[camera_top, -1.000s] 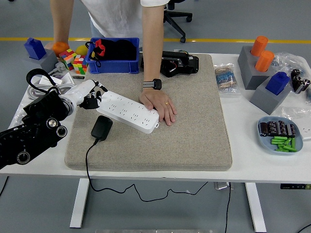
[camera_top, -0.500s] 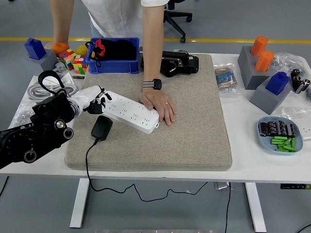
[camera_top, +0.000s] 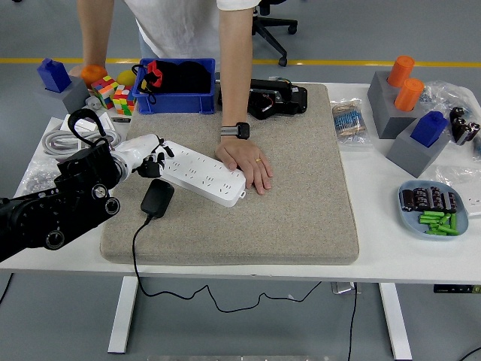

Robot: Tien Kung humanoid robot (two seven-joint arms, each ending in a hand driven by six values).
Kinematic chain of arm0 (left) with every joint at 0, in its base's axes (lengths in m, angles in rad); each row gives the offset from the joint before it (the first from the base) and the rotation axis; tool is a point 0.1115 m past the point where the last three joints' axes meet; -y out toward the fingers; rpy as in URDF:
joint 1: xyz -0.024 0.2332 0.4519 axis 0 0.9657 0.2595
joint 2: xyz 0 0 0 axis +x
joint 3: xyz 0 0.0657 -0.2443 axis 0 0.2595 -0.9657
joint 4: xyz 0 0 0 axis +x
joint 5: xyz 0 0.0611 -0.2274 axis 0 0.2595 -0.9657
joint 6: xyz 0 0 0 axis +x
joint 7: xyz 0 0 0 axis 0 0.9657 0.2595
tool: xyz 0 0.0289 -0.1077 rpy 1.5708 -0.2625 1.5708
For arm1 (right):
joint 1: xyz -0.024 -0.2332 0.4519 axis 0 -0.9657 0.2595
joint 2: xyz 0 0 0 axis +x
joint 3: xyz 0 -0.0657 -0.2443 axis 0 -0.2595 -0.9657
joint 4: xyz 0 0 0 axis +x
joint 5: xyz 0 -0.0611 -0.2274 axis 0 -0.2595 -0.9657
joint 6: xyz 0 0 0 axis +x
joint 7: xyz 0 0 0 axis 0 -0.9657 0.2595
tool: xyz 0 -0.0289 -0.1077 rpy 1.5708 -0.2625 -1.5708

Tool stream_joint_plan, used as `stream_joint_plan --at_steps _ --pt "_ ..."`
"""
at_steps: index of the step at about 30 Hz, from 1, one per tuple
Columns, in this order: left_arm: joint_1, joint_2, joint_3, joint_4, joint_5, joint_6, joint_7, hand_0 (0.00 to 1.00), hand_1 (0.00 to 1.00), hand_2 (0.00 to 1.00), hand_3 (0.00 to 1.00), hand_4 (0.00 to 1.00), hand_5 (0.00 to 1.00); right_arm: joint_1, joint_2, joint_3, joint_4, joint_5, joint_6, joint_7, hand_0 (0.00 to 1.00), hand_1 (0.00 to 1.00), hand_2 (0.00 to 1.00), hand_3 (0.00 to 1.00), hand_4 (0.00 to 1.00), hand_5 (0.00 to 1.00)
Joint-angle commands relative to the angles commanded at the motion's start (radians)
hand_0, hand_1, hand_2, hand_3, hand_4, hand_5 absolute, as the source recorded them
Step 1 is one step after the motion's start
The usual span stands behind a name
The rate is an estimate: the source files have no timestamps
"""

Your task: Press the white button,pick up the black plug,place it near the board,insert it into the board

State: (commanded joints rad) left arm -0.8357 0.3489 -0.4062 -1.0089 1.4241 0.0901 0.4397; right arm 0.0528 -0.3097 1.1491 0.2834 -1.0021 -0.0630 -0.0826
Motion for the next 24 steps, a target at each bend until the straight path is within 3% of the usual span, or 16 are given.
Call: stream_joint_plan --at_steps 16,24 --pt "-0.001 -0.030 0.013 0.048 0.041 0.018 0.001 0.002 0.002 0.046 0.691 0.002 0.002 0.001 0.001 -0.004 0.000 0.001 0.000 0.000 0.604 0.589 0.583 0.587 0.652 0.395" --pt "-0.001 -0.028 0.010 0.052 0.044 0.020 0.001 0.002 0.002 0.044 0.690 0.002 0.002 0.001 0.003 -0.005 -0.001 0.001 0.001 0.000 0.605 0.589 0.585 0.587 0.652 0.395"
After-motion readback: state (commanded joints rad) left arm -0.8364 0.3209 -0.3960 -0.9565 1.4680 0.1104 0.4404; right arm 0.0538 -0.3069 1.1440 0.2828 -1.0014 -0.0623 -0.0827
